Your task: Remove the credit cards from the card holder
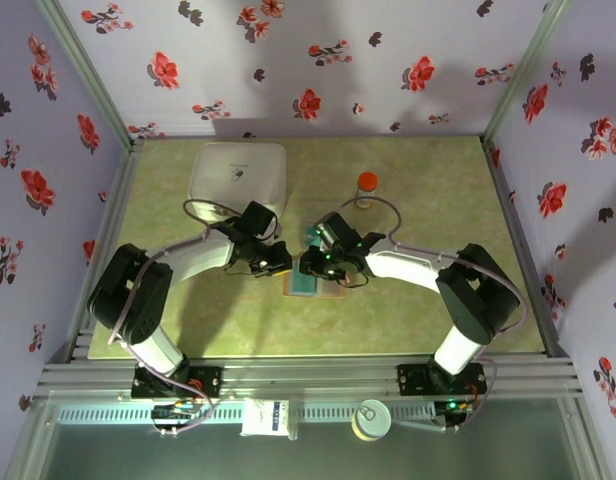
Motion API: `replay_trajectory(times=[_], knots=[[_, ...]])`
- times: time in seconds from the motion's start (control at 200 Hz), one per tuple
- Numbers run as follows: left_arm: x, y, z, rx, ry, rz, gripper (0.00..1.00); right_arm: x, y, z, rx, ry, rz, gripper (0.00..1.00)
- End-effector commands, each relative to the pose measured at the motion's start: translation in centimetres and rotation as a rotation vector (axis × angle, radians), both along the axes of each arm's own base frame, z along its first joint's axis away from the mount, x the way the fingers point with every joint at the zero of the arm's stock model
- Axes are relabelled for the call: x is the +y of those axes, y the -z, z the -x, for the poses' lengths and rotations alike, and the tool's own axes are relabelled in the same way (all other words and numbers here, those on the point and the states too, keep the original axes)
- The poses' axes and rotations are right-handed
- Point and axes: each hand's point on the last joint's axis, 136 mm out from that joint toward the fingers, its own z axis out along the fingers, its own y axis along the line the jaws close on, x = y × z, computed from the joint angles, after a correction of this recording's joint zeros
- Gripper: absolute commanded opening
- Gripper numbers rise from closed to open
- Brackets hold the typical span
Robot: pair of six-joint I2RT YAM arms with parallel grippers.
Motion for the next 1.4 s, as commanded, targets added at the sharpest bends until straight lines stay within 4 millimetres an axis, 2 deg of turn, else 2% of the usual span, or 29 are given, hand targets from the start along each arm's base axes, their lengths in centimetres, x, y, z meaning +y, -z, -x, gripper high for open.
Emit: replay_trajectory(times=[0.0,0.37,0.775,1.205,1.395], knots=[[0.1,1.1,0.6,0.026,0.026,0.003,0.11,0.9,0.3,0.1,0.022,-0.003,-0.022,0.31],[-1.7,2.2,1.3,0.065,0.058,0.027,0.08,-0.2,1.8,0.1,0.031,0.018,0.016,0.31],[-1.1,3.5,1.5,0.085,0.047,-0.025,0.05,-0.9,2.5,0.1,0.034,0.025,0.04,0.29],[-0.6,3.7,1.7,0.086,0.047,-0.047,0.05,-2.0,3.8,0.3,0.049,0.031,0.081,0.29],[-0.3,3.7,1.8,0.08,0.045,-0.061,0.05,-2.6,3.5,0.1,0.033,0.033,0.109,0.29]])
